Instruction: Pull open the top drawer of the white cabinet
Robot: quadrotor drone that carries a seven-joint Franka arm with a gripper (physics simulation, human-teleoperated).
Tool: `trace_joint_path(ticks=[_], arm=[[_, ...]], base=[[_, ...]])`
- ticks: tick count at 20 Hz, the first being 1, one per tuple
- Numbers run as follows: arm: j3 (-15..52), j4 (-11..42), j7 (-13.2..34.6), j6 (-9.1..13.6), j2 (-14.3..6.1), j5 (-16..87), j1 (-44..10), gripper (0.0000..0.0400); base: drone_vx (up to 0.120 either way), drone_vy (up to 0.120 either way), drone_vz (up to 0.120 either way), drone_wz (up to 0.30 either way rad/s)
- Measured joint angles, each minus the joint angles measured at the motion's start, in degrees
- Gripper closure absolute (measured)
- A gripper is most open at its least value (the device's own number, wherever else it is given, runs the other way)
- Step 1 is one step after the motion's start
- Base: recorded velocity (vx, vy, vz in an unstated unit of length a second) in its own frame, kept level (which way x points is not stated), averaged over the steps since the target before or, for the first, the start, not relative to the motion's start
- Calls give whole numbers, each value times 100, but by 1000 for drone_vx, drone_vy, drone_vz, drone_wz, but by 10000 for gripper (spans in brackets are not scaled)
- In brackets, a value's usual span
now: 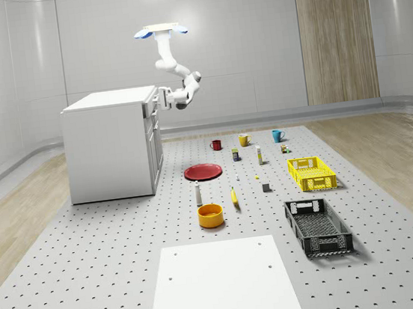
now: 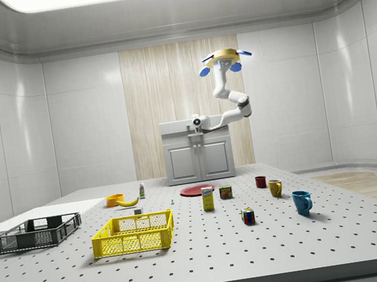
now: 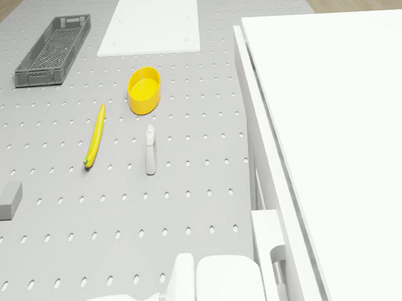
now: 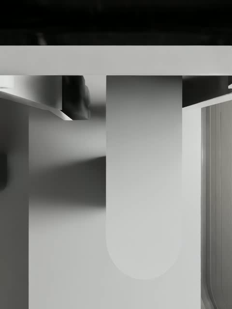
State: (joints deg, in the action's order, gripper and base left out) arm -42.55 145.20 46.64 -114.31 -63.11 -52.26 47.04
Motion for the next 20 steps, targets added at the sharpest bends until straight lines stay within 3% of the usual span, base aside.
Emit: trace_joint_path(ticks=[2, 3, 4, 6, 13, 14, 17, 18, 19, 20], arm=[[-9, -5, -20, -45, -69, 130, 50, 215], [-60, 35, -385, -34, -2, 54, 40, 220], [-51, 34, -461, 16, 64, -29, -10, 238], [-29, 24, -392, 33, 70, -61, -31, 260], [-146, -64, -113, 221, 12, 133, -112, 250], [-211, -43, -474, 293, 102, 65, -166, 261], [-269, -123, -354, 457, 90, 121, -254, 275], [-297, -150, -289, 504, 78, 165, -272, 271], [-288, -215, 168, 504, -54, 357, -231, 212], [-328, -233, 123, 513, -94, 431, -211, 215]], base=[[0, 0, 0, 0], [0, 0, 0, 0], [0, 0, 0, 0], [0, 0, 0, 0], [0, 0, 0, 0], [0, 0, 0, 0], [0, 0, 0, 0], [0, 0, 0, 0], [0, 0, 0, 0], [0, 0, 0, 0]])
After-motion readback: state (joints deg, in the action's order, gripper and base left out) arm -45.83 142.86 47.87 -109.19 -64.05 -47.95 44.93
